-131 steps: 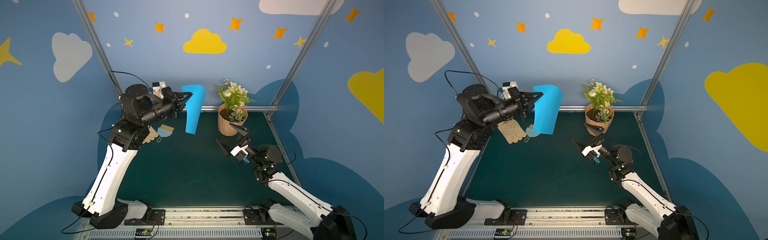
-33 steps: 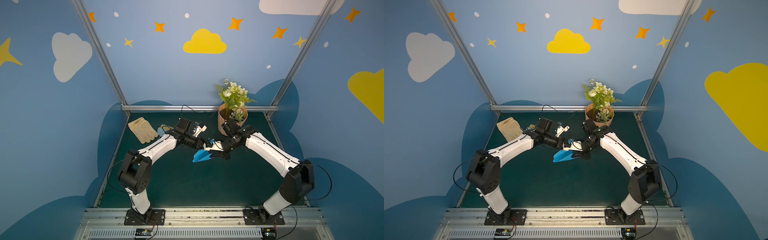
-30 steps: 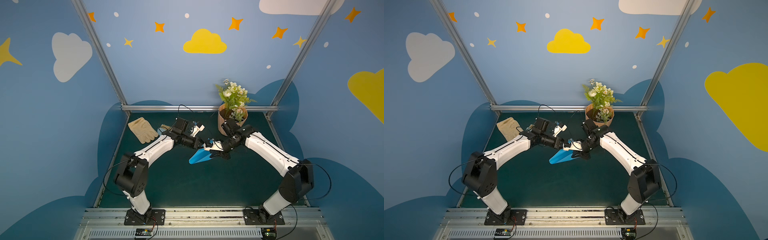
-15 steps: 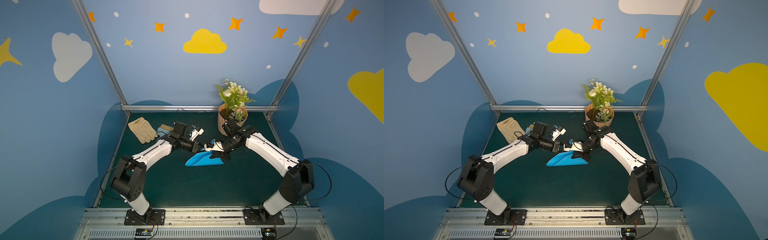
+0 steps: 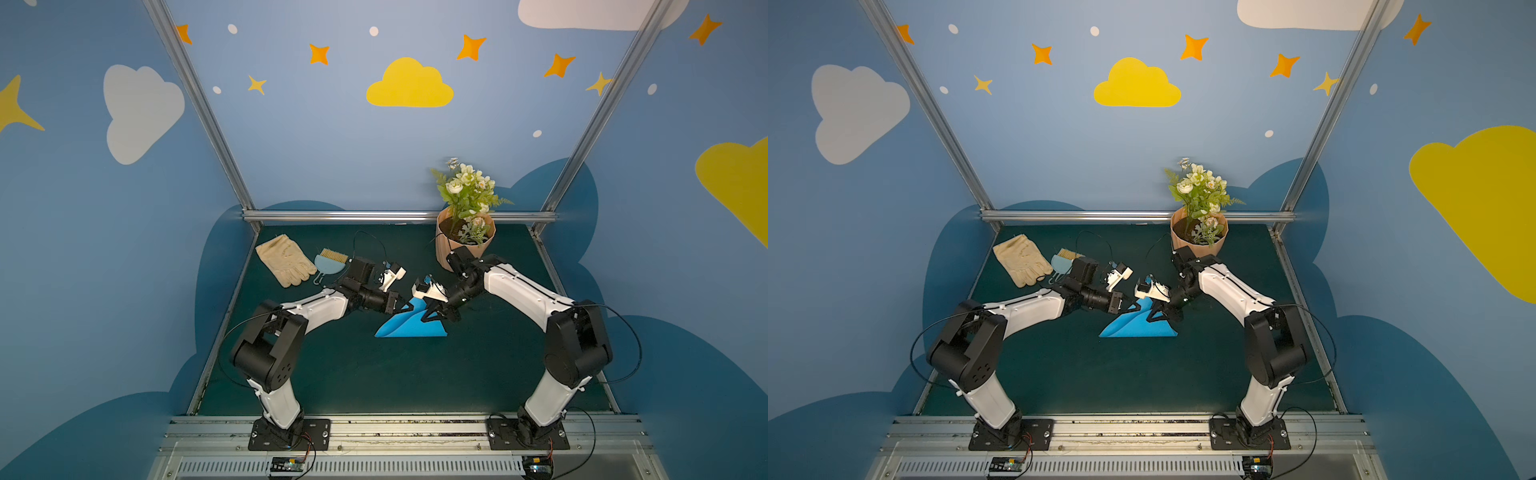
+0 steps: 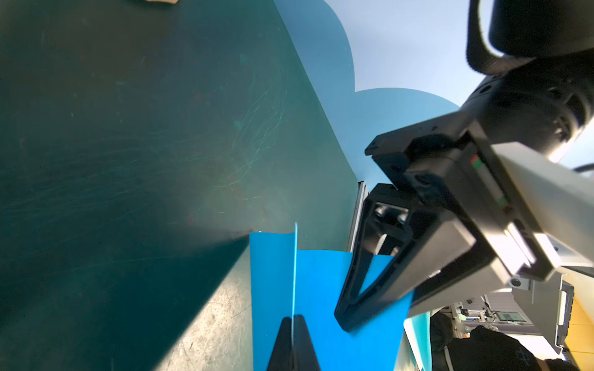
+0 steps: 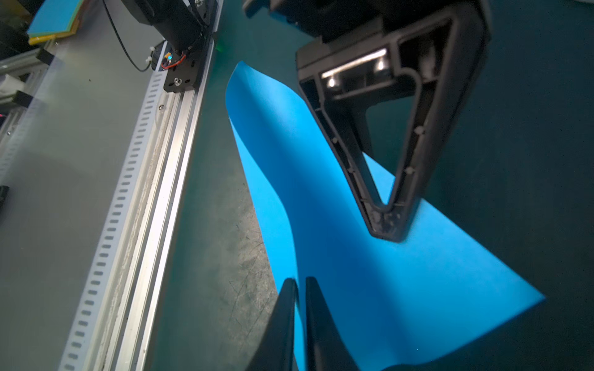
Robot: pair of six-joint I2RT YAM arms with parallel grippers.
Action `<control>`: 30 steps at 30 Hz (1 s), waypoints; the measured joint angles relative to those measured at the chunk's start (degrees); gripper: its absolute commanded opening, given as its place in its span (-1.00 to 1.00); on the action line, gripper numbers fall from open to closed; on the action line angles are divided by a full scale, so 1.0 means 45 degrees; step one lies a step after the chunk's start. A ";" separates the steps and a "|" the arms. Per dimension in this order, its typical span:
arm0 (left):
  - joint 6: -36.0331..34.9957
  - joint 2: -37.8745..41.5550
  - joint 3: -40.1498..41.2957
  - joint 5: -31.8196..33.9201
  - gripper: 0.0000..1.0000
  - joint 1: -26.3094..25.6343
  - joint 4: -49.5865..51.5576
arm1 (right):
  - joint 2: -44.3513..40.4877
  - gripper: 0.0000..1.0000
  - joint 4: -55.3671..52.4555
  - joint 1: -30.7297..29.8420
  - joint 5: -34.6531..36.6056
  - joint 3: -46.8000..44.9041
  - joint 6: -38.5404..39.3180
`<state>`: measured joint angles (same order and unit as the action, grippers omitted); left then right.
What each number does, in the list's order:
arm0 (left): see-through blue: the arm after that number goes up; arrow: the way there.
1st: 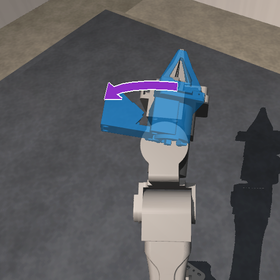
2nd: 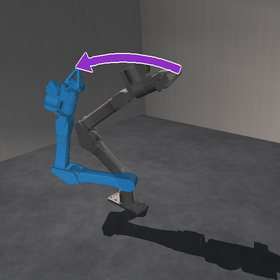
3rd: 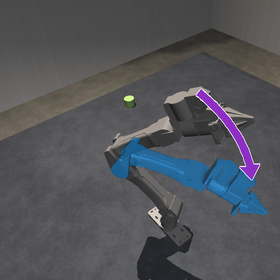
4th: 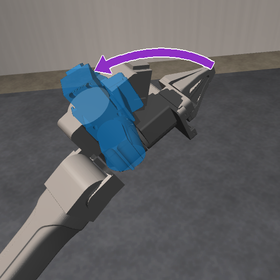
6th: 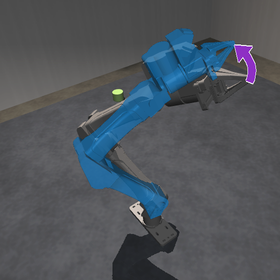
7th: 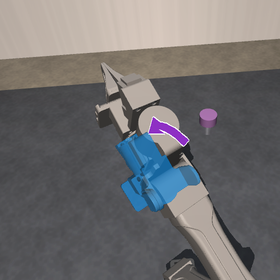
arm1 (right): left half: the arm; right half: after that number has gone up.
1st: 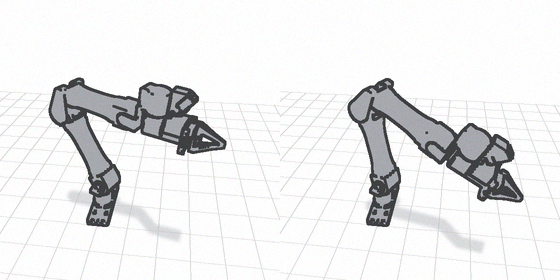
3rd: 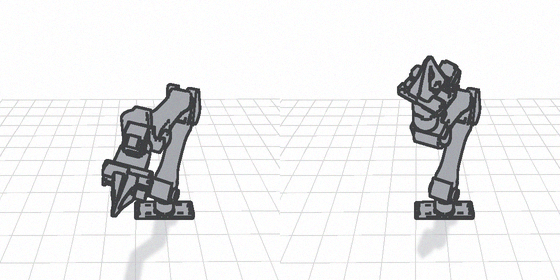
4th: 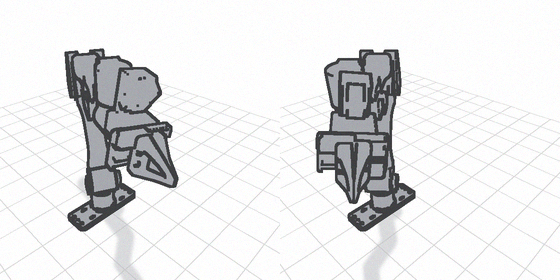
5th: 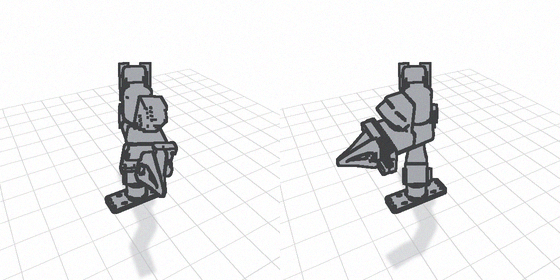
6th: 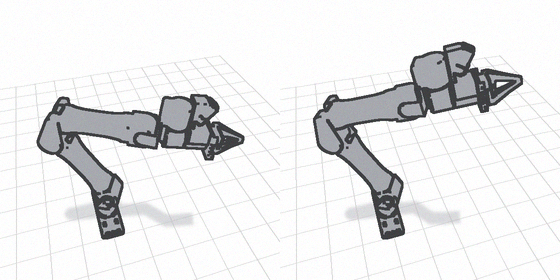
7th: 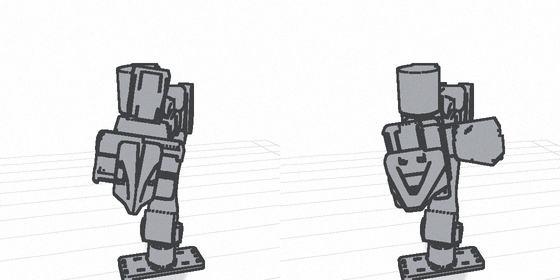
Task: Fold the square paper diagonally
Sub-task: Fold the paper at the center of the board.
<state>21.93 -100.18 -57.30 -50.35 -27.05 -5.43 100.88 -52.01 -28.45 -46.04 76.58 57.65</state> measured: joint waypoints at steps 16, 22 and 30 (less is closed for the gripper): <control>0.0942 -0.0908 0.0753 0.0005 -0.95 0.0000 -0.2492 | 0.1064 -0.81 0.0141 -0.0010 -0.0695 0.0486 -0.0986; 0.0981 -0.0908 0.1545 0.0068 -0.95 0.0131 -0.2919 | 0.1273 -0.85 0.0602 -0.0709 -0.0991 0.0364 -0.1705; 0.1209 -0.0908 0.2803 0.0102 -0.94 0.0486 -0.3444 | 0.1287 -0.80 0.3118 -0.1185 -0.1423 -0.1637 -0.3419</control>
<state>27.38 -104.27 -44.69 -49.89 -24.86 -20.93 106.67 -37.98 -33.78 -52.45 69.21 42.26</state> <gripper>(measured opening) 0.051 0.092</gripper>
